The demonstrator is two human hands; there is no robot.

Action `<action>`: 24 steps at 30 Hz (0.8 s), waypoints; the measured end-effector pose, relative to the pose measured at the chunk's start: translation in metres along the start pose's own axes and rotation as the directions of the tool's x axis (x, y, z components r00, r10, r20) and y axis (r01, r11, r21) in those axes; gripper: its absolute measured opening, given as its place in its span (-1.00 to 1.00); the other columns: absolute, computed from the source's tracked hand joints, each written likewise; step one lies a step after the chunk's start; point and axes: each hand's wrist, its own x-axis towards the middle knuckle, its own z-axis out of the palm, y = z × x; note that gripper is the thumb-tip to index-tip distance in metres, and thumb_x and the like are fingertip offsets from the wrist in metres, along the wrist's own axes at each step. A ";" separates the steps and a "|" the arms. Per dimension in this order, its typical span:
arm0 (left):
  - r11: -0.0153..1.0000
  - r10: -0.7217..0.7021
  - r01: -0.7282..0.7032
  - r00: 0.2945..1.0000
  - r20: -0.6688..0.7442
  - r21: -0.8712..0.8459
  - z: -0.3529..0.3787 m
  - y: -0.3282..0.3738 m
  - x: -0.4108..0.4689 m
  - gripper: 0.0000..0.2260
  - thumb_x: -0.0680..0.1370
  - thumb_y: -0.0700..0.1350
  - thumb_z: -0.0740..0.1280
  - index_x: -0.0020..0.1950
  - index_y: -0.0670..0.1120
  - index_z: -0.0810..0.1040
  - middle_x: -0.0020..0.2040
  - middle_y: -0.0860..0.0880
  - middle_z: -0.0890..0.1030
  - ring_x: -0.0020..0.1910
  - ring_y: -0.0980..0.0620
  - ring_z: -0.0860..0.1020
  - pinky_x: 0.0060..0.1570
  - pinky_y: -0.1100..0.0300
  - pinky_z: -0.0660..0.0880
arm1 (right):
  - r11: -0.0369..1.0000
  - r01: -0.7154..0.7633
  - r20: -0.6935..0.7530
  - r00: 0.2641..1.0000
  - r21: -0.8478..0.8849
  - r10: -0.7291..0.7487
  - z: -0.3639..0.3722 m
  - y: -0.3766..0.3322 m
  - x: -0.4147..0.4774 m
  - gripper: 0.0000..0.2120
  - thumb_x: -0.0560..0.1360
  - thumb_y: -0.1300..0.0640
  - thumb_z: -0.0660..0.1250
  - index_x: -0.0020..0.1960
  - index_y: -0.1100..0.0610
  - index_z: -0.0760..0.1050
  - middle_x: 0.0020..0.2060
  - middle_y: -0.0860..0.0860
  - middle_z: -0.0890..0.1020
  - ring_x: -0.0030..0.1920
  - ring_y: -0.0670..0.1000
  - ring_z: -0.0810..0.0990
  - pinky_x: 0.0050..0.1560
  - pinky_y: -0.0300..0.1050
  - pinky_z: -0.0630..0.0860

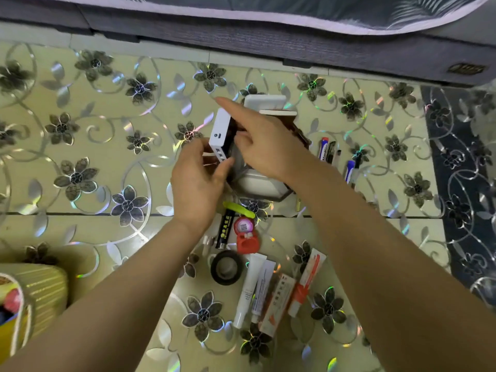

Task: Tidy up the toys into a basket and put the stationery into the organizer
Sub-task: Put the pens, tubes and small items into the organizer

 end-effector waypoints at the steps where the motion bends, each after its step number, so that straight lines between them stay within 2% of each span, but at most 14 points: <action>1: 0.999 -0.015 0.015 1.000 0.008 -0.032 -0.004 -0.001 -0.002 -0.80 0.44 -0.02 0.42 0.01 0.05 0.47 -0.08 0.05 0.61 -0.13 0.11 0.63 -0.14 -0.01 0.59 | 0.999 0.032 -0.109 0.994 0.025 -0.029 0.005 0.002 -0.009 -0.45 0.50 0.36 0.14 0.47 0.06 0.33 0.16 0.06 0.59 0.04 -0.01 0.53 0.04 -0.34 0.37; 2: 0.998 -0.033 0.034 0.999 0.014 -0.059 -0.008 -0.004 -0.006 -0.81 0.45 -0.04 0.43 -0.01 0.04 0.48 -0.10 0.05 0.61 -0.15 0.13 0.64 -0.16 -0.01 0.60 | 0.997 0.050 -0.227 0.973 0.060 -0.035 0.010 0.005 -0.020 -0.50 0.50 0.36 0.14 0.40 0.09 0.41 0.18 0.05 0.59 0.11 0.00 0.56 0.13 -0.22 0.44; 3: 0.996 -0.048 0.049 0.999 0.016 -0.074 -0.012 -0.006 -0.010 -0.82 0.45 -0.07 0.43 -0.01 0.04 0.49 -0.12 0.06 0.61 -0.16 0.16 0.63 -0.14 0.00 0.60 | 0.997 0.052 -0.329 0.944 0.063 -0.028 0.015 0.008 -0.032 -0.57 0.51 0.35 0.15 0.31 0.09 0.48 0.16 0.02 0.60 0.11 -0.02 0.58 0.11 -0.10 0.51; 4: 0.996 -0.061 0.062 0.998 0.024 -0.065 -0.017 -0.011 -0.016 -0.82 0.46 -0.11 0.42 0.00 0.04 0.50 -0.13 0.08 0.61 -0.18 0.21 0.62 -0.10 0.03 0.60 | 0.998 0.034 -0.402 0.916 0.044 -0.014 0.021 0.011 -0.047 -0.65 0.53 0.33 0.18 0.23 0.06 0.51 0.10 -0.02 0.61 0.06 -0.07 0.59 0.05 -0.07 0.55; 6: 0.996 -0.083 0.084 0.995 0.056 -0.017 -0.026 -0.023 -0.032 -0.83 0.47 -0.16 0.40 0.01 0.03 0.52 -0.11 0.08 0.60 -0.17 0.20 0.62 -0.04 0.04 0.59 | 0.998 -0.043 -0.456 0.888 0.055 0.064 0.037 0.016 -0.079 -0.76 0.56 0.28 0.24 0.12 0.00 0.51 0.00 -0.11 0.60 -0.06 -0.18 0.57 -0.08 -0.16 0.57; 9: 0.993 -0.061 0.046 0.989 0.135 0.110 -0.034 -0.043 -0.055 -0.85 0.48 -0.17 0.38 -0.01 0.05 0.54 -0.03 0.05 0.59 -0.10 0.05 0.62 -0.02 0.00 0.58 | 0.959 -0.205 -0.372 0.889 0.195 0.266 0.068 0.027 -0.118 -0.84 0.54 0.22 0.30 0.04 -0.01 0.52 -0.07 -0.11 0.61 -0.08 -0.17 0.59 -0.11 -0.18 0.58; 12: 0.932 0.038 -0.129 0.964 0.262 0.339 -0.031 -0.051 -0.069 -0.85 0.46 -0.15 0.40 0.02 -0.02 0.59 0.01 0.01 0.58 -0.02 -0.04 0.58 0.01 0.11 0.51 | 0.918 -0.354 -0.287 0.874 0.177 0.393 0.097 0.039 -0.135 -0.90 0.52 0.16 0.34 0.00 -0.01 0.52 -0.11 -0.04 0.62 -0.11 -0.06 0.61 -0.12 -0.09 0.57; 14: 0.883 0.101 -0.236 0.940 0.327 0.406 -0.024 -0.050 -0.069 -0.79 0.45 -0.15 0.41 0.08 -0.03 0.59 0.05 -0.01 0.58 0.04 -0.08 0.52 0.06 0.18 0.41 | 0.901 -0.412 -0.256 0.863 0.138 0.434 0.106 0.040 -0.134 -0.92 0.50 0.09 0.37 -0.02 0.00 0.51 -0.13 -0.03 0.61 -0.13 -0.04 0.59 -0.12 -0.05 0.56; 16: 0.852 0.153 -0.307 0.921 0.358 0.424 -0.015 -0.049 -0.062 -0.72 0.43 -0.16 0.41 0.13 -0.03 0.57 0.09 -0.03 0.57 0.05 -0.11 0.48 0.08 0.21 0.34 | 0.878 -0.467 -0.210 0.853 0.101 0.478 0.109 0.036 -0.127 -0.84 0.47 0.00 0.39 -0.03 0.03 0.48 -0.12 -0.01 0.62 -0.13 0.02 0.59 -0.13 -0.03 0.54; 18: 0.818 0.187 -0.364 0.901 0.393 0.445 -0.004 -0.049 -0.052 -0.71 0.44 -0.15 0.37 0.16 -0.04 0.58 0.11 -0.06 0.56 0.06 -0.14 0.47 0.10 0.14 0.37 | 0.866 -0.499 -0.181 0.850 0.030 0.495 0.110 0.033 -0.119 -0.77 0.45 -0.06 0.40 -0.01 0.03 0.44 -0.10 0.02 0.61 -0.10 0.09 0.59 -0.16 -0.04 0.49; 21: 0.757 0.183 -0.422 0.870 0.458 0.499 0.012 -0.053 -0.039 -0.74 0.42 -0.14 0.31 0.09 -0.02 0.63 0.08 -0.06 0.57 0.03 -0.16 0.48 0.07 0.10 0.42 | 0.859 -0.509 -0.165 0.853 -0.059 0.495 0.114 0.027 -0.109 -0.66 0.39 -0.05 0.42 0.06 0.07 0.42 -0.05 0.06 0.58 -0.03 0.12 0.55 -0.20 -0.12 0.29; 24: 0.729 0.158 -0.424 0.868 0.471 0.538 0.019 -0.055 -0.038 -0.75 0.37 -0.17 0.36 0.03 -0.06 0.63 -0.04 -0.10 0.56 -0.05 -0.17 0.47 -0.04 0.06 0.44 | 0.845 -0.517 -0.142 0.854 -0.137 0.500 0.120 0.025 -0.105 -0.59 0.41 -0.03 0.42 0.16 0.07 0.38 0.09 0.09 0.54 0.08 0.15 0.52 -0.10 -0.08 0.37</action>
